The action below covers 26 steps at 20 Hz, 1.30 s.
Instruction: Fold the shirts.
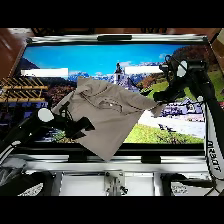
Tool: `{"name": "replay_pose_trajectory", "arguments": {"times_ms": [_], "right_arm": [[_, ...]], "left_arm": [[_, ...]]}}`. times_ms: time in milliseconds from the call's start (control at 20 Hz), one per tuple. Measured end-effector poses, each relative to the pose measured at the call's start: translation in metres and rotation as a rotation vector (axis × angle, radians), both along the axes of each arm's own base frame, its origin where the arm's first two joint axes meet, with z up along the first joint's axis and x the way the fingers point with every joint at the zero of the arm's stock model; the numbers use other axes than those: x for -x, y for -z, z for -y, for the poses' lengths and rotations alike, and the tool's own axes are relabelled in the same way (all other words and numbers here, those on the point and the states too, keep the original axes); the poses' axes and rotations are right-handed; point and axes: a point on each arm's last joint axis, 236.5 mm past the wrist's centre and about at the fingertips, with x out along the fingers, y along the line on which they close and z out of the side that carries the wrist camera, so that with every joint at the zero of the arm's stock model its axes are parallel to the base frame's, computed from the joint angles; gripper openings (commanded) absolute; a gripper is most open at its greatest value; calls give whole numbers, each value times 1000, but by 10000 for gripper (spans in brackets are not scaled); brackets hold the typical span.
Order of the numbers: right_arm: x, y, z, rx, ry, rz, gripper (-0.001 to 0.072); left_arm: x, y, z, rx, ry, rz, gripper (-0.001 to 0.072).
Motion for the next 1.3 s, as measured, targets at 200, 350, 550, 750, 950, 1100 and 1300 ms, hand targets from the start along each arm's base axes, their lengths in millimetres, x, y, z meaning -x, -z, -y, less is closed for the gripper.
{"name": "replay_pose_trajectory", "arguments": {"times_ms": [200, 350, 550, 750, 950, 1100, 1300], "right_arm": [[-3, 0, -1, -2, 5, 12, 62], [-7, 0, -1, -4, 7, 29, 62], [-13, -1, -2, -8, 8, 55, 62], [-16, -2, -5, -21, 10, 69, 62], [-17, -2, -7, -29, 10, 73, 61], [-17, -2, -7, -31, 11, 73, 61], [-18, -2, -8, -33, 11, 74, 62]], "left_arm": [[33, 28, 0, -51, -52, -123, 718], [45, 39, -2, -72, -66, -163, 718], [53, 48, -6, -88, -80, -201, 718], [55, 57, -5, -100, -88, -223, 718], [42, 61, 1, -79, -141, -200, 715], [29, 63, 4, -68, -185, -166, 565], [-4, 64, 0, -69, -232, -44, 38]]}}
